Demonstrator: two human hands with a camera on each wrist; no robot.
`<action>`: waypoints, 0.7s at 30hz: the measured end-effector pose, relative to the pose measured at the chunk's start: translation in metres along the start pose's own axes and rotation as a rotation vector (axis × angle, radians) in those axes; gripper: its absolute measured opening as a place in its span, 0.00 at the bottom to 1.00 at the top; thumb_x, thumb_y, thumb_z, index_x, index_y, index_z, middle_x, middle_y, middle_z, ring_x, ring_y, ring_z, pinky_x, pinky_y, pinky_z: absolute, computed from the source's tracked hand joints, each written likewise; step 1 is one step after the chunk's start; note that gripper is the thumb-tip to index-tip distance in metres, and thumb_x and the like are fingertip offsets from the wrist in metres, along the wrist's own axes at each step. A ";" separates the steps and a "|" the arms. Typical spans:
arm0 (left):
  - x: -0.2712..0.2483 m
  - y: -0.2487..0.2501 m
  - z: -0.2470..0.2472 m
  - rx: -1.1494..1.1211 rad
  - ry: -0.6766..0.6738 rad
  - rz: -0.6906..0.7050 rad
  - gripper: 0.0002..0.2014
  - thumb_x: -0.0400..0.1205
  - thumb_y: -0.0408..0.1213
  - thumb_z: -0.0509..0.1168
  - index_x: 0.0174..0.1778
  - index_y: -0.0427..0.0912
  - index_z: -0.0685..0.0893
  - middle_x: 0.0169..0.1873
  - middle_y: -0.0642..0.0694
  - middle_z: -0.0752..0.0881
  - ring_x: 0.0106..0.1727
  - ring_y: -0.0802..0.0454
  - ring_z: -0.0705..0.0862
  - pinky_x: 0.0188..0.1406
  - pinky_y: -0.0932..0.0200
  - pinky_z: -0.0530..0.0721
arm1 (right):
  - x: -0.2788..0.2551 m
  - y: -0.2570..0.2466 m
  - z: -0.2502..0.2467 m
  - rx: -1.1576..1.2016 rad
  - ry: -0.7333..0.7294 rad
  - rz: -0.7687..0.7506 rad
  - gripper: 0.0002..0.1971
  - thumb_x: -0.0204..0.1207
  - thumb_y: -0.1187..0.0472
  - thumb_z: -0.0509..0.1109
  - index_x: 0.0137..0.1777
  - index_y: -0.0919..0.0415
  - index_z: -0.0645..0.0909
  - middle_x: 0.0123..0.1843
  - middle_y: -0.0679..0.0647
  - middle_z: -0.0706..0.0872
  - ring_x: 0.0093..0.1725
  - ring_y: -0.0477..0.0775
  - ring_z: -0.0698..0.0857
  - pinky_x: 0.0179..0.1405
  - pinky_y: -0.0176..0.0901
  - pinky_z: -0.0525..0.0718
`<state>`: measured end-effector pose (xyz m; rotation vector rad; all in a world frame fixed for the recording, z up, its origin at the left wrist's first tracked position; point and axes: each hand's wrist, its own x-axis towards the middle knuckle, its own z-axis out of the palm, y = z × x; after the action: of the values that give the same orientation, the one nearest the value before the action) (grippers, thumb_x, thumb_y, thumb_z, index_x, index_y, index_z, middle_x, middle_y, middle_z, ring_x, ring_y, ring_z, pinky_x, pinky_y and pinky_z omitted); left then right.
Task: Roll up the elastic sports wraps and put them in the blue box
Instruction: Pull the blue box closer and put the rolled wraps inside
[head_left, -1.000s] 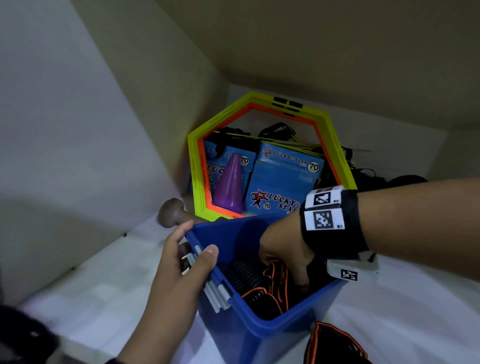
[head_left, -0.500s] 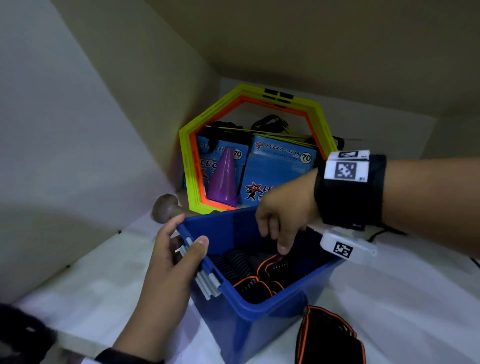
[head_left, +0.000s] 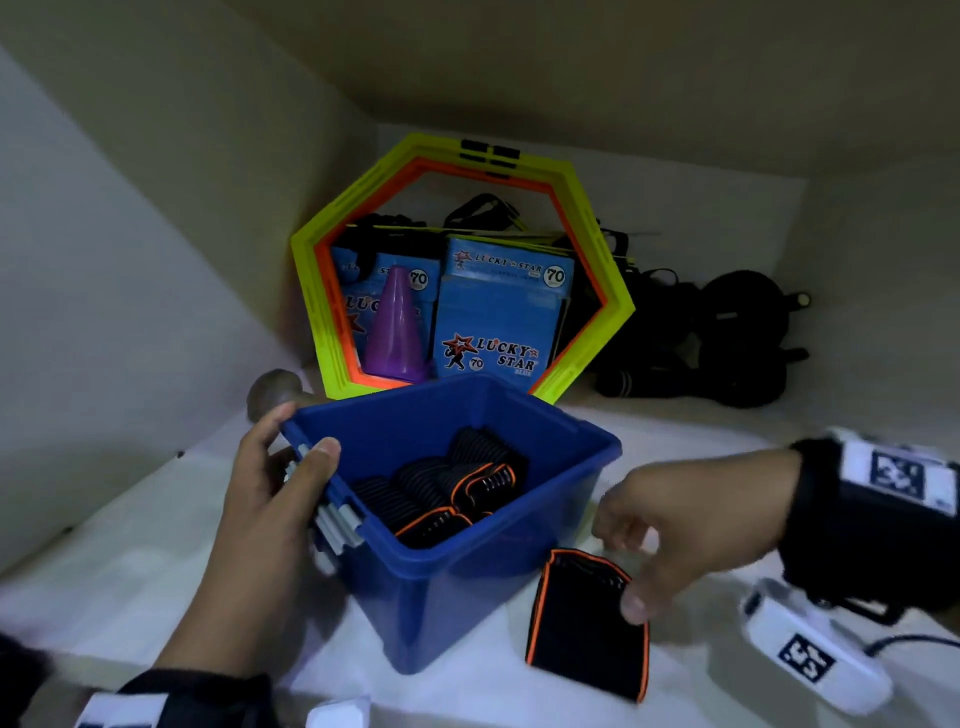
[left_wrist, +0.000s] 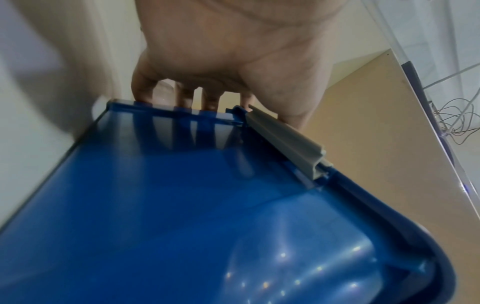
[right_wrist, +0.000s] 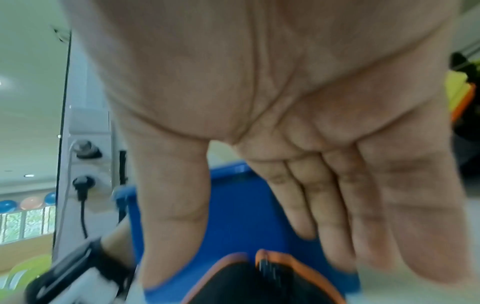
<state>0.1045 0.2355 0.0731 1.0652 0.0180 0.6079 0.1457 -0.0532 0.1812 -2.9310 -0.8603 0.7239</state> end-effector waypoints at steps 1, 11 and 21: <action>0.000 0.000 -0.001 0.008 -0.005 -0.003 0.17 0.86 0.38 0.66 0.68 0.63 0.81 0.57 0.48 0.89 0.56 0.48 0.91 0.55 0.42 0.89 | 0.002 -0.002 0.014 0.039 0.023 -0.027 0.26 0.64 0.38 0.81 0.56 0.53 0.84 0.53 0.50 0.90 0.53 0.49 0.88 0.54 0.45 0.87; 0.000 -0.001 -0.002 0.080 0.000 0.002 0.18 0.86 0.41 0.66 0.69 0.67 0.80 0.66 0.45 0.86 0.60 0.50 0.89 0.67 0.32 0.82 | 0.020 -0.005 0.058 0.222 0.198 -0.065 0.17 0.64 0.50 0.83 0.47 0.44 0.79 0.42 0.40 0.87 0.39 0.37 0.85 0.35 0.28 0.80; -0.001 -0.002 0.003 0.023 -0.011 0.000 0.19 0.87 0.37 0.64 0.73 0.60 0.78 0.64 0.39 0.86 0.52 0.55 0.91 0.54 0.49 0.86 | -0.031 -0.033 -0.029 0.233 0.076 -0.274 0.16 0.65 0.62 0.86 0.50 0.61 0.86 0.42 0.56 0.91 0.37 0.46 0.87 0.36 0.42 0.85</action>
<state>0.1053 0.2325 0.0727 1.0908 0.0158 0.6033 0.1181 -0.0372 0.2248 -2.5534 -1.0618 0.6405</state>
